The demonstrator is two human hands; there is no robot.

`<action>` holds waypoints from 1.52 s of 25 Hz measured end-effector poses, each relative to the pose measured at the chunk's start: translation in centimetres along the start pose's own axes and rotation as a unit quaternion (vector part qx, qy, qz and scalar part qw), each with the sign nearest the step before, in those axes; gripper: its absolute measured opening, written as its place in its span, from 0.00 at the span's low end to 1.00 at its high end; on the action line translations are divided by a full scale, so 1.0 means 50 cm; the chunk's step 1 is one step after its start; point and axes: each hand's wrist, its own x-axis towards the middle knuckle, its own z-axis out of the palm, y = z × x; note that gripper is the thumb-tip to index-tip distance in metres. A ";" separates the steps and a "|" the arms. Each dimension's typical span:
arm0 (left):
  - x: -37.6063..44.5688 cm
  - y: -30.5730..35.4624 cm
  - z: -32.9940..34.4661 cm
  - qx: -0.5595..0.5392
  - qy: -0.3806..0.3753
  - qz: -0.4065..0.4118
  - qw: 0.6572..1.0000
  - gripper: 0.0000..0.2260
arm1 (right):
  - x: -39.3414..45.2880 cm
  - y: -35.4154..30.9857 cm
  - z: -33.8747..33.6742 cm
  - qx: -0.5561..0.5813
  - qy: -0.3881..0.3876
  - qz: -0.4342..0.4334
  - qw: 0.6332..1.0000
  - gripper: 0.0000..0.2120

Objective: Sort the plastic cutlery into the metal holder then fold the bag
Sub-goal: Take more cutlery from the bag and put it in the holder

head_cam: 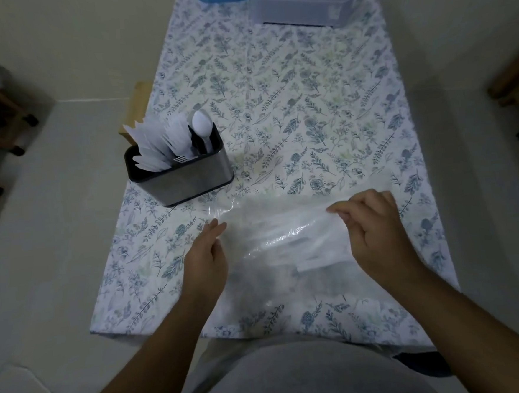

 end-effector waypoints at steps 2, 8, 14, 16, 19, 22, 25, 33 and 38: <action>-0.014 0.007 0.010 -0.059 0.011 -0.033 0.998 0.20 | 0.004 -0.007 -0.019 -0.025 -0.021 -0.015 0.999 0.13; -0.040 0.021 0.020 -0.158 0.023 -0.024 0.987 0.18 | -0.031 -0.024 -0.037 -0.095 -0.093 0.043 0.990 0.17; -0.047 0.041 -0.011 0.008 0.016 0.133 0.991 0.16 | -0.093 -0.023 0.029 -0.206 -0.117 0.103 0.966 0.16; -0.049 0.028 0.003 0.026 -0.058 0.082 0.995 0.21 | -0.094 -0.026 0.039 -0.173 -0.113 0.111 0.972 0.16; -0.049 0.012 0.024 -0.008 -0.127 -0.008 0.992 0.25 | -0.046 -0.049 0.025 -0.086 -0.080 0.103 0.988 0.10; -0.054 0.013 0.032 -0.080 -0.126 -0.042 0.988 0.24 | 0.001 -0.100 -0.009 -0.100 -0.009 0.020 0.995 0.07; -0.078 0.016 0.040 -0.099 -0.134 -0.037 0.985 0.23 | 0.009 -0.137 -0.017 -0.117 -0.006 -0.020 0.993 0.11; -0.083 0.006 0.038 -0.136 -0.117 -0.060 0.982 0.26 | -0.015 -0.124 -0.016 -0.173 -0.083 0.092 0.977 0.16; -0.091 0.018 0.021 -0.158 -0.069 -0.026 0.985 0.26 | -0.028 -0.108 0.007 -0.226 -0.121 0.084 0.963 0.19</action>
